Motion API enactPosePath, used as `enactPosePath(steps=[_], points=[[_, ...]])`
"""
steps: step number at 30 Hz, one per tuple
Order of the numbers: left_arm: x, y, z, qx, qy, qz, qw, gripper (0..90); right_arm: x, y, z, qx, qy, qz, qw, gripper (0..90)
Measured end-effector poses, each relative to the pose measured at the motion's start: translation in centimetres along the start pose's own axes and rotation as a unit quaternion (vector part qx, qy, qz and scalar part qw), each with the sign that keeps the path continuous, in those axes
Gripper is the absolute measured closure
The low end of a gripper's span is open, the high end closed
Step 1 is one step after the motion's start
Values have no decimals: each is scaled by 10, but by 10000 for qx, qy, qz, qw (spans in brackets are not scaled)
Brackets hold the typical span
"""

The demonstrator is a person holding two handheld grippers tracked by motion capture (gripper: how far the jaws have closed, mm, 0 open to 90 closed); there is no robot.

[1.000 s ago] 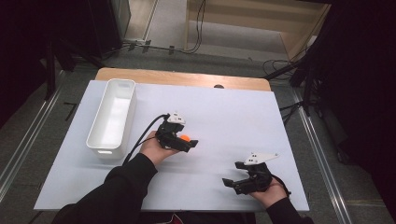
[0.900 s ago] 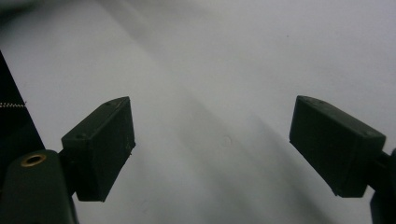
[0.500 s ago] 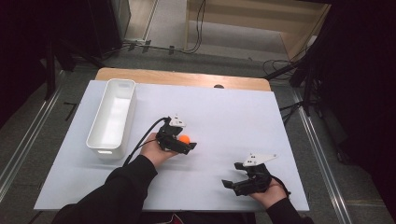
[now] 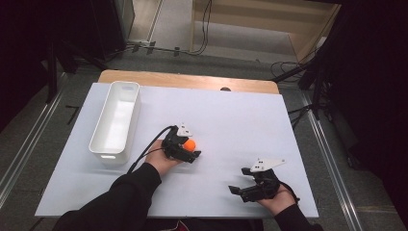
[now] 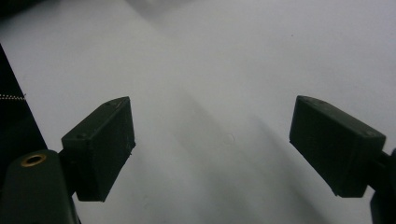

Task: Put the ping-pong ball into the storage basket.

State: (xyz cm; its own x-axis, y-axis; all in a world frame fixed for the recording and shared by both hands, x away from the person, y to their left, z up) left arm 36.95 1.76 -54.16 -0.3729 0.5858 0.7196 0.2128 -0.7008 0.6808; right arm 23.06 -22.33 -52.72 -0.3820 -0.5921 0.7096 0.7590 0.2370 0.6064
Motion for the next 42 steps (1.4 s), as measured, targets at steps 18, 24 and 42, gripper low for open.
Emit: enactPosePath(steps=[18,24,42], points=[[5,-3,6,-39,248,21,9997,370,0,-1,1,55,-44,45,10000,129],[6,-3,6,-18,241,-10,9997,502,-1,-2,1,95,-91,75,9999,129],[7,-2,6,8,226,-11,9997,505,-1,-2,2,108,-74,103,9999,129]])
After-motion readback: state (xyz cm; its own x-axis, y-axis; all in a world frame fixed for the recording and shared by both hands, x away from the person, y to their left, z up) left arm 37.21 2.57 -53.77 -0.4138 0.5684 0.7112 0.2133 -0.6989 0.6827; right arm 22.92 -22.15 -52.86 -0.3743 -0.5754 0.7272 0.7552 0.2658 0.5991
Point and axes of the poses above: each handheld gripper's, and its own axes: x roughly backward along the jaws, y roughly out of its top, z roughly to its left, the point moved 4 cm from there along -x, roughly forward along the jaws, and after that the axes turned 13 degrees about -x, right-handed, at the moved point
